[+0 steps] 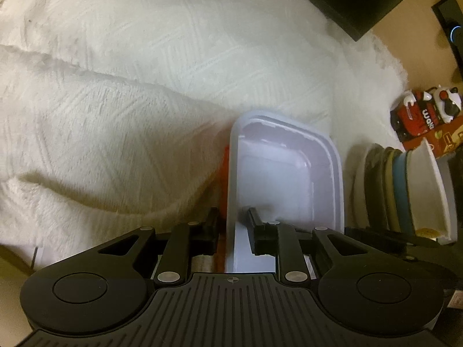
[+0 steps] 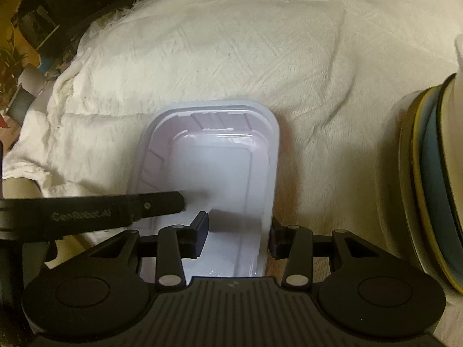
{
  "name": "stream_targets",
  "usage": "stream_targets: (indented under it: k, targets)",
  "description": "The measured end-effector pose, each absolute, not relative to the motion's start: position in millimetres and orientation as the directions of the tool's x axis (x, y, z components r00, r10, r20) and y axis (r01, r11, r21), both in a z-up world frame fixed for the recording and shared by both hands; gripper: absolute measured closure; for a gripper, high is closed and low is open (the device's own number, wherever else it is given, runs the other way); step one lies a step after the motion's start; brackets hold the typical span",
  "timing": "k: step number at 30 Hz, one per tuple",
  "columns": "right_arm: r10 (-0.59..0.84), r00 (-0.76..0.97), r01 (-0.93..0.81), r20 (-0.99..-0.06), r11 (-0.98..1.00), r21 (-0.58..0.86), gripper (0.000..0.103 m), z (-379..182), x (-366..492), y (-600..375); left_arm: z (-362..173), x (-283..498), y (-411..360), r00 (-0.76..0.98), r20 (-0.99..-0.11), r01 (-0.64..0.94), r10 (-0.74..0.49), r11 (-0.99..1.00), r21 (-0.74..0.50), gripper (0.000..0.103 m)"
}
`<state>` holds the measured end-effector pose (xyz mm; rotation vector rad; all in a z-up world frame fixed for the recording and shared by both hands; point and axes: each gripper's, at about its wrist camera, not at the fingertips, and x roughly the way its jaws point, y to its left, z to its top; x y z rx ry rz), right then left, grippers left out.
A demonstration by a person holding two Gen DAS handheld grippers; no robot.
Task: Organize plates and bowls
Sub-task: 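Lift the lavender tray with both tools and carry it over the bowl stack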
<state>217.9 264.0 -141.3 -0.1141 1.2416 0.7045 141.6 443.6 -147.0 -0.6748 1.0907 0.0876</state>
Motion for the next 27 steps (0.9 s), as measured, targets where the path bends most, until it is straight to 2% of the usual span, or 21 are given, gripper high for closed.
stream_targets:
  k: [7, 11, 15, 19, 22, 27]
  targets:
    - [0.559, 0.178, -0.505, -0.810, 0.758, 0.412, 0.061, -80.6, 226.8, 243.3, -64.4, 138.9, 443.6, 0.575, -0.789, -0.316, -0.216, 0.831, -0.458, 0.080]
    - [0.611, 0.230, -0.521, -0.758, 0.735, 0.434, 0.061, -30.3, 232.3, 233.5, -8.4, 147.6, 436.7, 0.638, -0.746, -0.271, -0.190, 0.852, -0.448, 0.080]
    - [0.630, 0.296, -0.533, -0.717, 0.732, 0.423, 0.061, 19.1, 243.2, 213.7, 31.3, 165.3, 422.2, 0.677, -0.700, -0.201, -0.227, 0.858, -0.472, 0.080]
    - [0.616, 0.364, -0.519, -0.698, 0.757, 0.397, 0.061, 57.2, 254.4, 178.2, 51.7, 188.5, 399.4, 0.676, -0.661, -0.123, -0.324, 0.836, -0.535, 0.080]
    - [0.601, 0.396, -0.503, -0.694, 0.775, 0.383, 0.061, 74.4, 259.3, 151.2, 60.3, 201.6, 373.7, 0.665, -0.649, -0.061, -0.369, 0.840, -0.540, 0.079]
    - [0.533, 0.467, -0.453, -0.706, 0.829, 0.327, 0.060, 78.8, 267.9, 120.1, 51.8, 226.4, 332.4, 0.605, -0.660, 0.002, -0.445, 0.830, -0.557, 0.078]
